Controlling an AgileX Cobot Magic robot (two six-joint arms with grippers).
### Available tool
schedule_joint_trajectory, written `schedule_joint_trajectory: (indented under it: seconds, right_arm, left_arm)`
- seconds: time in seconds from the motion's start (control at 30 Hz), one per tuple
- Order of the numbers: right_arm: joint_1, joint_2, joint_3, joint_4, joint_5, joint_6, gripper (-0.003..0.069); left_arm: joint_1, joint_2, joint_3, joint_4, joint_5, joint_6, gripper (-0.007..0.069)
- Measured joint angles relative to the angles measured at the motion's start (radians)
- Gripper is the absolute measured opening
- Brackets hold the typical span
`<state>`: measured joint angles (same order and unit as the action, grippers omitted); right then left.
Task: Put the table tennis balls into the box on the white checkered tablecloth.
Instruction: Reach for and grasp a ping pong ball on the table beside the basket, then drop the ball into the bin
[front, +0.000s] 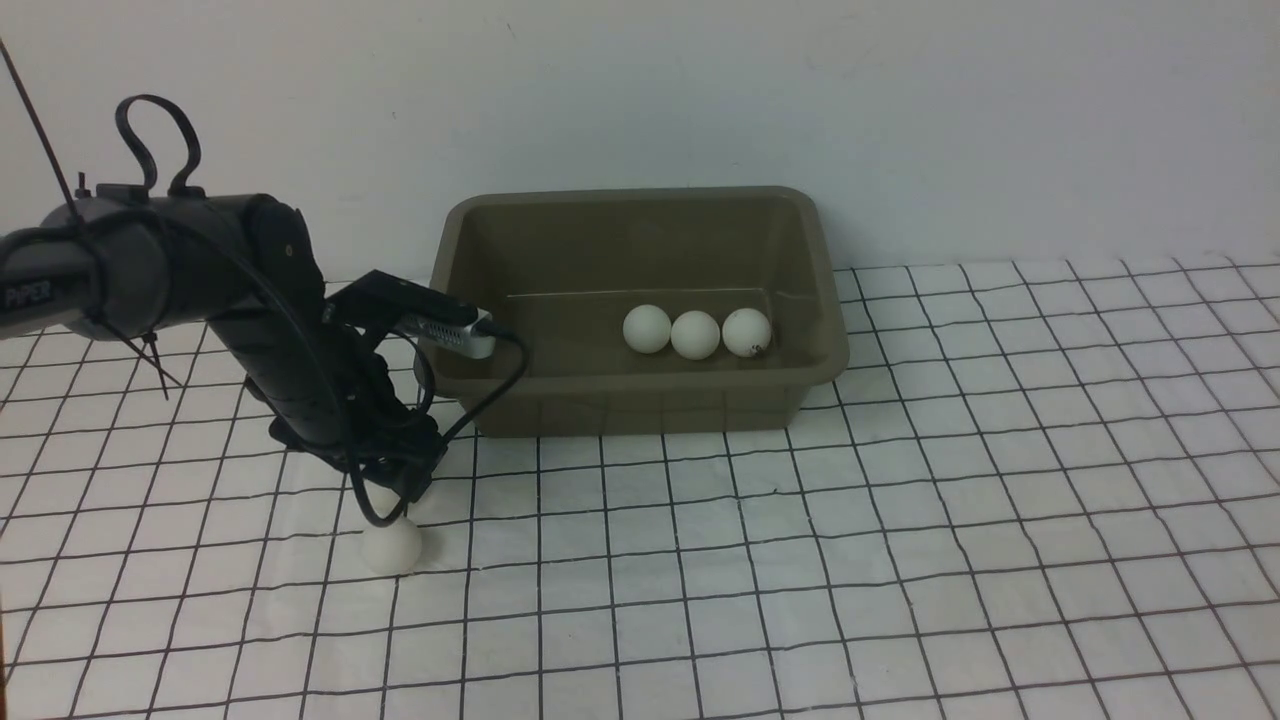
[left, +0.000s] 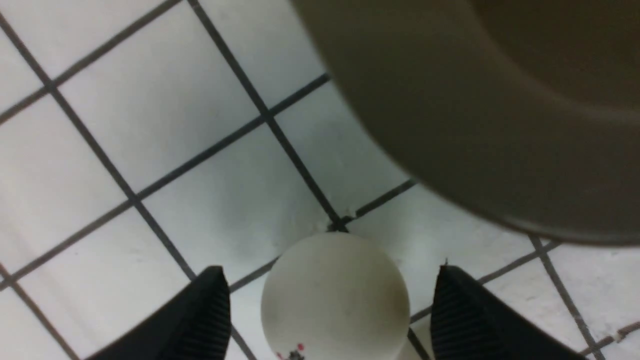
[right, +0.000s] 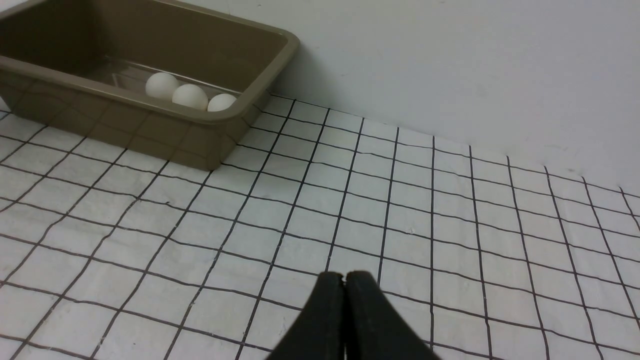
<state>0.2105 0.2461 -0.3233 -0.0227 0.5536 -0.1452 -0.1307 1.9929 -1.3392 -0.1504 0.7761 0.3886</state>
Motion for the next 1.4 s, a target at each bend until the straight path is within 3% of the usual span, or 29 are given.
schedule_joint_trajectory:
  seconds: [0.47, 0.57, 0.67, 1.07, 1.17, 1.27, 1.4]
  right_arm:
    - [0.000, 0.000, 0.000, 0.000, 0.000, 0.000, -0.0018]
    - [0.000, 0.000, 0.000, 0.000, 0.000, 0.000, -0.0018]
    - [0.000, 0.000, 0.000, 0.000, 0.000, 0.000, -0.0018]
    - [0.000, 0.000, 0.000, 0.000, 0.000, 0.000, -0.0018]
    - [0.000, 0.000, 0.000, 0.000, 0.000, 0.000, -0.0018]
    - [0.000, 0.000, 0.000, 0.000, 0.001, 0.000, -0.0018]
    - [0.000, 0.000, 0.000, 0.000, 0.003, 0.000, -0.0018]
  left_arm:
    - [0.000, 0.029, 0.000, -0.029, -0.006, 0.000, 0.0478]
    - [0.000, 0.035, 0.000, -0.029, -0.006, 0.000, 0.0455]
    - [0.000, 0.036, 0.000, -0.029, -0.006, 0.000, 0.0357]
    - [0.000, 0.036, -0.061, -0.009, 0.034, 0.000, 0.0355]
    - [0.000, 0.033, -0.096, 0.054, 0.094, -0.018, 0.0355]
    - [0.000, 0.031, -0.149, 0.212, 0.203, -0.108, 0.0355]
    - [0.000, 0.019, -0.215, 0.315, 0.304, -0.190, 0.0355]
